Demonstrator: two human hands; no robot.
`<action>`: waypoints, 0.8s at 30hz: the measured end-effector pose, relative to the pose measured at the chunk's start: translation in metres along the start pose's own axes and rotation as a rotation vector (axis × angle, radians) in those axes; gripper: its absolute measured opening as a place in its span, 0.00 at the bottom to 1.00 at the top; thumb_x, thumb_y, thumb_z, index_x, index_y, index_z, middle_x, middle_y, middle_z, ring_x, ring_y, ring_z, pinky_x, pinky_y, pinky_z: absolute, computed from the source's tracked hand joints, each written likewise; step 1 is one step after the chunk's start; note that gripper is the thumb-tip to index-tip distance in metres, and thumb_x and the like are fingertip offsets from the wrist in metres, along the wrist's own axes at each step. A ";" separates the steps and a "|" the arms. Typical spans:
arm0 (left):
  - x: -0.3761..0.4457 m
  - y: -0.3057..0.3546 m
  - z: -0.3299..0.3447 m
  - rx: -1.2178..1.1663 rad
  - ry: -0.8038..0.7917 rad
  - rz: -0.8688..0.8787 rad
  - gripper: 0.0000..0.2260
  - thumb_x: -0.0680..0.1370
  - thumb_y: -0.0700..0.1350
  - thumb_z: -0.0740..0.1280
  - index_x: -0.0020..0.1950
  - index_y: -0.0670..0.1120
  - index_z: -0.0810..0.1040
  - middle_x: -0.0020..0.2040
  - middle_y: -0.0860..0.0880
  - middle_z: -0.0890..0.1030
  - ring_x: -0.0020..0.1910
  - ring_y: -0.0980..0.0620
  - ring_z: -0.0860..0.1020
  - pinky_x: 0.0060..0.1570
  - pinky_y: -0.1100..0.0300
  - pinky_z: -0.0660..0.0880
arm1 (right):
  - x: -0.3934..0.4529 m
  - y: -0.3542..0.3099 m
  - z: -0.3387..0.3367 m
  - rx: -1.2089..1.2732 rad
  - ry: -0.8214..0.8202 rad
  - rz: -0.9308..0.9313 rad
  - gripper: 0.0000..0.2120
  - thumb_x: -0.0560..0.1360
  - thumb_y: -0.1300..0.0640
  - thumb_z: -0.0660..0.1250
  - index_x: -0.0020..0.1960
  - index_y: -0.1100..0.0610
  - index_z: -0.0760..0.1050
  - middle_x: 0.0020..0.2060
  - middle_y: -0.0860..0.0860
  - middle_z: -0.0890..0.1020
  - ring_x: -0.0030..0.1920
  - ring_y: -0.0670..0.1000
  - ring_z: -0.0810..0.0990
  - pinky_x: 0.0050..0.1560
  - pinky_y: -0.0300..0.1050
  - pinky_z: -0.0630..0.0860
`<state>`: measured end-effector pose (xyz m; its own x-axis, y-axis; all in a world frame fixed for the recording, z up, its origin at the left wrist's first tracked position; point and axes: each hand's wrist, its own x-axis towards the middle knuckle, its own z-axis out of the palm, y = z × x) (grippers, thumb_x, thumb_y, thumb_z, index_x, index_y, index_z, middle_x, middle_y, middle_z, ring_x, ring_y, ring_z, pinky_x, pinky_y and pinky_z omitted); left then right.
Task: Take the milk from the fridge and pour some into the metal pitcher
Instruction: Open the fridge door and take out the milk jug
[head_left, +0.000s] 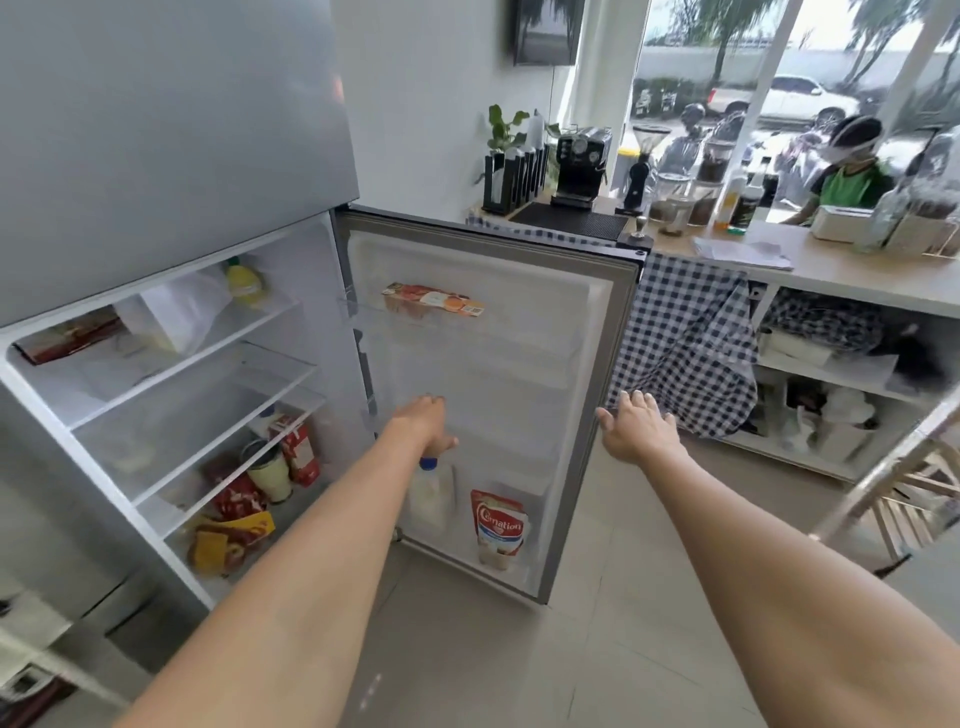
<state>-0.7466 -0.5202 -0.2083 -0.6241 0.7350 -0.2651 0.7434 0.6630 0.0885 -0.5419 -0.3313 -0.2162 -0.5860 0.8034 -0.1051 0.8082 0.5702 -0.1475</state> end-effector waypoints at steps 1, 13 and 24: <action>0.000 -0.007 0.001 0.012 0.011 -0.005 0.33 0.78 0.55 0.63 0.77 0.41 0.57 0.76 0.43 0.60 0.74 0.44 0.61 0.71 0.50 0.63 | -0.001 -0.007 0.007 0.002 -0.015 -0.004 0.28 0.81 0.44 0.47 0.75 0.61 0.56 0.76 0.58 0.58 0.77 0.56 0.52 0.72 0.60 0.55; 0.026 -0.071 0.068 0.000 -0.108 -0.115 0.34 0.78 0.56 0.62 0.78 0.41 0.53 0.78 0.43 0.54 0.77 0.45 0.54 0.74 0.47 0.58 | 0.009 -0.090 0.114 0.045 -0.269 -0.136 0.28 0.81 0.46 0.50 0.75 0.60 0.57 0.74 0.58 0.62 0.75 0.57 0.58 0.71 0.58 0.57; 0.080 -0.121 0.137 -0.080 -0.211 -0.136 0.33 0.79 0.54 0.60 0.78 0.43 0.51 0.79 0.44 0.52 0.78 0.47 0.52 0.74 0.48 0.56 | 0.050 -0.141 0.213 0.008 -0.438 -0.215 0.27 0.80 0.46 0.51 0.75 0.58 0.54 0.75 0.57 0.61 0.75 0.57 0.58 0.71 0.55 0.58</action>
<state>-0.8538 -0.5609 -0.3721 -0.6466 0.5979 -0.4738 0.6292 0.7691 0.1118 -0.6974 -0.4080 -0.4101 -0.7106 0.5192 -0.4748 0.6667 0.7125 -0.2187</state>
